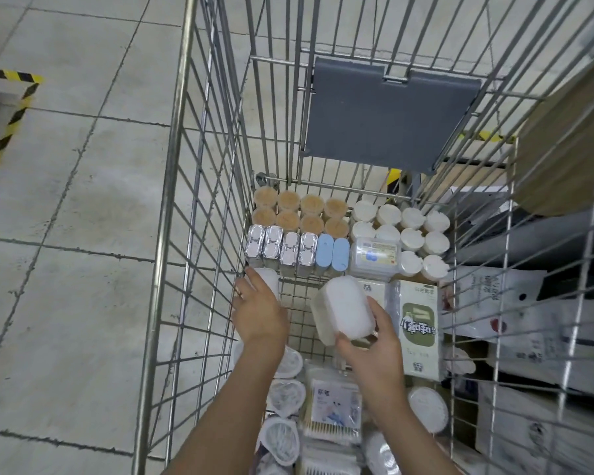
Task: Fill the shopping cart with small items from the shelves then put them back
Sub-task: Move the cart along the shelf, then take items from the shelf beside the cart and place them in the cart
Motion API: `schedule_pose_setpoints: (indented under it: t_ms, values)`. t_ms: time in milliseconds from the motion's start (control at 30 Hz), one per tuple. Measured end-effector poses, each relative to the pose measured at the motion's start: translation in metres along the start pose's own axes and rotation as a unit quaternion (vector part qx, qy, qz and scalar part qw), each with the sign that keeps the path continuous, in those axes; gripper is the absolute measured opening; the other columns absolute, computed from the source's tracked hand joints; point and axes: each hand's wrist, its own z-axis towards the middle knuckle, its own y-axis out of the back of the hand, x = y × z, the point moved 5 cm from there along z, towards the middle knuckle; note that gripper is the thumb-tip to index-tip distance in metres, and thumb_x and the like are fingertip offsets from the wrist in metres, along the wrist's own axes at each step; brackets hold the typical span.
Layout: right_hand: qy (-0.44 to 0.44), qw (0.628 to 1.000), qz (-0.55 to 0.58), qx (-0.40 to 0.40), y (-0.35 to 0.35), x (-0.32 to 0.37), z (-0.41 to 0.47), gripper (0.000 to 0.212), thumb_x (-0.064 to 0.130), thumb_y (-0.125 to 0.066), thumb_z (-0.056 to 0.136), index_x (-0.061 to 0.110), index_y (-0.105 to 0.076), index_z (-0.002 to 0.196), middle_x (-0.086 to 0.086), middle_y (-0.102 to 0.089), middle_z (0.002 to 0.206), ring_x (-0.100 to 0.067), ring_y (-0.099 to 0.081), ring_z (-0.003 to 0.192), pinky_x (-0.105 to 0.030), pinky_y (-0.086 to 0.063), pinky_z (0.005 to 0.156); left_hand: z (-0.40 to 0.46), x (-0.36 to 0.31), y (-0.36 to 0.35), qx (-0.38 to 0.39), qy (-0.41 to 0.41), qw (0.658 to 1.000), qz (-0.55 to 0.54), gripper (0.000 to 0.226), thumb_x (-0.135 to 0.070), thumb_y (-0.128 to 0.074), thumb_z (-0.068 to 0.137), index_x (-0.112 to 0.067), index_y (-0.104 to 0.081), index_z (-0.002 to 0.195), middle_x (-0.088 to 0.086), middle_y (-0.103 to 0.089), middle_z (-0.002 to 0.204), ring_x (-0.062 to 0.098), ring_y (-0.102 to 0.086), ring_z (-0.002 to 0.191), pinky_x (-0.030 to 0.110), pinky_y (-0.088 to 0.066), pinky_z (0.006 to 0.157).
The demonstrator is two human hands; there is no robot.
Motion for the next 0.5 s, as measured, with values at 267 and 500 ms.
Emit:
schedule_pose_setpoints:
  t_ms: [267, 500]
  values:
    - [0.02, 0.994, 0.107, -0.023, 0.038, 0.035, -0.024, 0.064, 0.0, -0.073, 0.078, 0.031, -0.048, 0.128, 0.015, -0.052, 0.116, -0.018, -0.058, 0.107, -0.03, -0.053, 0.083, -0.05, -0.002, 0.061, -0.093, -0.052, 0.951, -0.291, 0.082, -0.025, -0.079, 0.066, -0.007, -0.039, 0.135, 0.009, -0.041, 0.125, 0.023, -0.045, 0.109, 0.03, -0.041, 0.087]
    - [0.055, 0.971, 0.232, -0.029, 0.077, 0.103, -0.076, 0.059, 0.001, -0.074, 0.076, 0.02, -0.054, 0.128, 0.005, -0.059, 0.119, 0.005, -0.06, 0.09, -0.014, -0.053, 0.071, -0.133, 0.005, 0.15, -0.07, -0.102, 0.877, -0.464, 0.073, -0.033, -0.073, 0.059, -0.029, -0.044, 0.126, -0.006, -0.049, 0.122, 0.017, -0.052, 0.11, 0.037, -0.05, 0.087]
